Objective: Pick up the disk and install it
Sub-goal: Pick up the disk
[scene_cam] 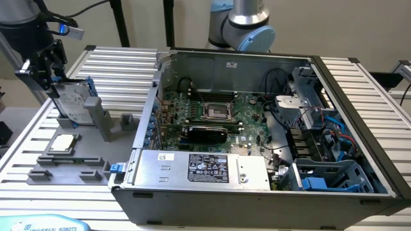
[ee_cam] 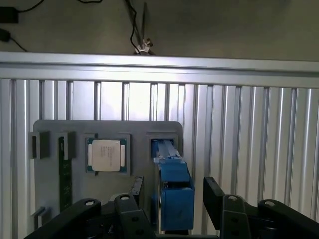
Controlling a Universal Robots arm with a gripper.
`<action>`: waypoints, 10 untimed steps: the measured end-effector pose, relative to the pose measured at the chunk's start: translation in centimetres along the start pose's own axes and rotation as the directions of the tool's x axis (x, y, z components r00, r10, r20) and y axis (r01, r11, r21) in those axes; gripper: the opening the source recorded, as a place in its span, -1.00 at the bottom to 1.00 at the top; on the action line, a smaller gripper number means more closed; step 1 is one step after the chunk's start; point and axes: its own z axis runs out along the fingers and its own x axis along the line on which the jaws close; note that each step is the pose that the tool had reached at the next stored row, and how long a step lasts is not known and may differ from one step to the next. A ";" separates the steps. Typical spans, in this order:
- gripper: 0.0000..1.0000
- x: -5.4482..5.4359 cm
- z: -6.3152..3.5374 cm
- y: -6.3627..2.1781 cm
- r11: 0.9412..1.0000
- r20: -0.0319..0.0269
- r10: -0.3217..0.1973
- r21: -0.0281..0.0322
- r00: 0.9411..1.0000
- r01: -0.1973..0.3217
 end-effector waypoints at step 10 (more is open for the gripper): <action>0.19 0.1 0.39 0.15 1.000 0.003 -0.004 0.009 1.000 0.004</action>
